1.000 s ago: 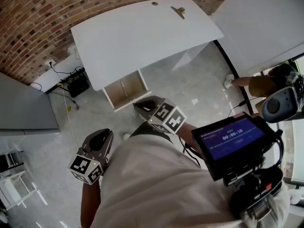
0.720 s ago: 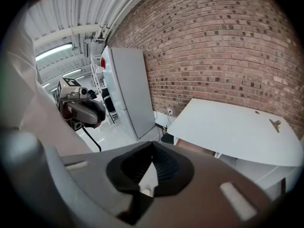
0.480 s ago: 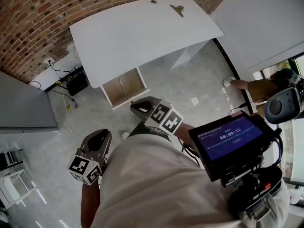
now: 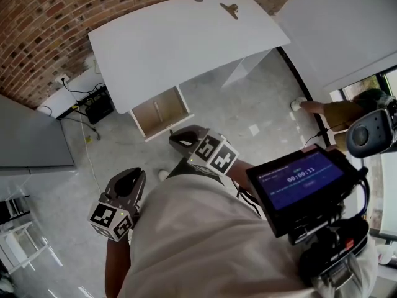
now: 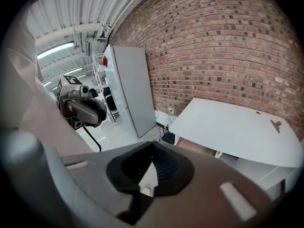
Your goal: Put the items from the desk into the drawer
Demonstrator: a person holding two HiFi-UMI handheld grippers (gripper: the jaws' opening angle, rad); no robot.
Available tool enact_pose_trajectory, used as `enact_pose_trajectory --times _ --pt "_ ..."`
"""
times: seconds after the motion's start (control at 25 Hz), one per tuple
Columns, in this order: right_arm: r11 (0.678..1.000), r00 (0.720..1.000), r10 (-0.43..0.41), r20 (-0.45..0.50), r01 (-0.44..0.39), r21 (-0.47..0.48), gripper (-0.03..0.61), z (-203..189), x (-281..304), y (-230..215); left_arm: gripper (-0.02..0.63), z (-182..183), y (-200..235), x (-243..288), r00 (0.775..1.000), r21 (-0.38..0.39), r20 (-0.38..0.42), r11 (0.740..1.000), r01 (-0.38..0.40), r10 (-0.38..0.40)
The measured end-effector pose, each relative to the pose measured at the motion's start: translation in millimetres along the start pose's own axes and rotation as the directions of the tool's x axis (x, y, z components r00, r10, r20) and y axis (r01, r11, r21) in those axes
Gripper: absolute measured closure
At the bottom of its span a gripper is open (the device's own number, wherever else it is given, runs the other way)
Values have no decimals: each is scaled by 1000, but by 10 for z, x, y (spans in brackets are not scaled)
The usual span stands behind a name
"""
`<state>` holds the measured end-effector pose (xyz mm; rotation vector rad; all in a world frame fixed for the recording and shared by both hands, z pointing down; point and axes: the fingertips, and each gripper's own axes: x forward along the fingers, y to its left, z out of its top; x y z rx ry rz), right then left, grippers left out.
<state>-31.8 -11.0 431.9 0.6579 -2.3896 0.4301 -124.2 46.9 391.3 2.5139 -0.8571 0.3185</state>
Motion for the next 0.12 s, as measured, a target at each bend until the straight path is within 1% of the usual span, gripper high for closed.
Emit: enact_pose_trajectory --times 0.12 --pt "1000 1000 1 2 -1 4 575 16 3 7 568 12 12 6 1000 0 0 1000 4 -4"
